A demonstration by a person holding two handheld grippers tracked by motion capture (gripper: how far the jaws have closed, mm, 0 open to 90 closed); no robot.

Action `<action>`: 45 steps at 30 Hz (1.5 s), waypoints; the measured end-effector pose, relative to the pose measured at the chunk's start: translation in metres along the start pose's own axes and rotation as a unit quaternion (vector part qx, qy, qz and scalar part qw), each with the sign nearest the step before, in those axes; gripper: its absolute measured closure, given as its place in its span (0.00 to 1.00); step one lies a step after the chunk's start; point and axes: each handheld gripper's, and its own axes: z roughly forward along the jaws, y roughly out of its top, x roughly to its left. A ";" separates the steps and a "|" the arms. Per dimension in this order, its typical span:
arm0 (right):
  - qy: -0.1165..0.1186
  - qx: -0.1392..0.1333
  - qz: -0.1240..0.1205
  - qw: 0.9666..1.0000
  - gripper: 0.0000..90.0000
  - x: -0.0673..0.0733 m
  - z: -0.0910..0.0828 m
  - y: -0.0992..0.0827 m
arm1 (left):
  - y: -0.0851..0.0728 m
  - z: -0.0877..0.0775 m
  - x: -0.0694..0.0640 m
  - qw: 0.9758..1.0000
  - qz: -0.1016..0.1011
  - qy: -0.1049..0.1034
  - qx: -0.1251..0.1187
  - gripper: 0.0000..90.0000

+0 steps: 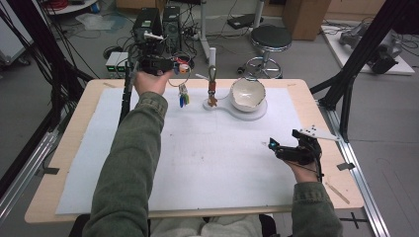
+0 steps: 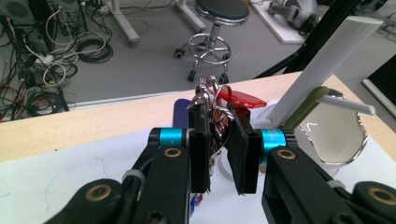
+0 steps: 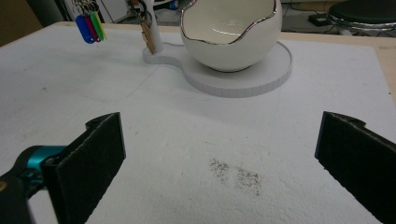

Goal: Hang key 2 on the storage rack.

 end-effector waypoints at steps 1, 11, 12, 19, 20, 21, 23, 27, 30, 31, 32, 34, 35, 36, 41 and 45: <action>0.001 0.000 0.002 1.000 0.01 0.000 0.000 0.000 | 0.001 0.001 -0.002 1.000 -0.001 0.001 -0.002 0.88; 0.002 0.000 0.004 1.000 0.01 -0.001 -0.001 -0.001 | 0.004 0.015 -0.018 1.000 0.019 0.009 0.007 0.88; 0.002 0.000 0.004 1.000 0.01 -0.002 -0.001 -0.001 | 0.003 0.017 -0.020 1.000 0.019 0.008 0.008 0.88; 0.002 0.001 0.004 1.000 0.01 -0.002 -0.001 -0.001 | -0.002 0.026 -0.033 0.999 0.036 -0.006 0.020 0.88; 0.002 0.001 0.003 1.000 0.01 -0.002 -0.001 -0.001 | -0.002 0.028 -0.034 0.999 0.037 -0.005 0.022 0.88; 0.003 0.001 0.002 1.000 0.01 -0.002 0.000 -0.001 | -0.003 0.029 -0.035 0.999 0.038 -0.006 0.022 0.88; 0.003 0.002 0.003 1.000 0.01 -0.002 0.000 -0.001 | -0.003 0.030 -0.036 0.999 0.036 -0.006 0.022 0.88; 0.004 0.002 0.004 1.000 0.01 -0.002 -0.001 -0.001 | -0.004 0.031 -0.038 0.999 0.034 -0.006 0.022 0.88; 0.004 0.002 0.003 1.000 0.01 -0.002 -0.001 -0.001 | -0.005 0.033 -0.041 0.999 0.036 -0.008 0.024 0.88; 0.004 0.002 0.003 1.000 0.01 -0.002 -0.001 -0.001 | -0.005 0.034 -0.042 0.999 0.036 -0.007 0.026 0.88; 0.004 0.002 0.004 1.000 0.01 -0.002 -0.001 -0.001 | -0.005 0.035 -0.043 0.999 0.035 -0.008 0.028 0.88; 0.004 0.000 0.001 1.000 0.01 -0.001 -0.001 -0.001 | -0.006 0.038 -0.045 0.999 0.037 -0.008 0.031 0.88; 0.003 0.001 0.002 1.000 0.01 -0.001 -0.001 -0.001 | -0.006 0.039 -0.045 0.999 0.035 -0.009 0.033 0.88; 0.004 0.000 0.001 1.000 0.01 -0.002 -0.001 -0.001 | -0.007 0.041 -0.046 0.999 0.035 -0.011 0.034 0.88; 0.004 0.000 0.006 1.000 0.01 -0.002 -0.001 -0.001 | -0.011 0.050 -0.053 0.998 0.042 -0.009 0.045 0.88; 0.006 0.002 0.006 1.000 0.01 -0.003 -0.001 -0.001 | -0.013 0.055 -0.057 0.997 0.047 -0.004 0.055 0.88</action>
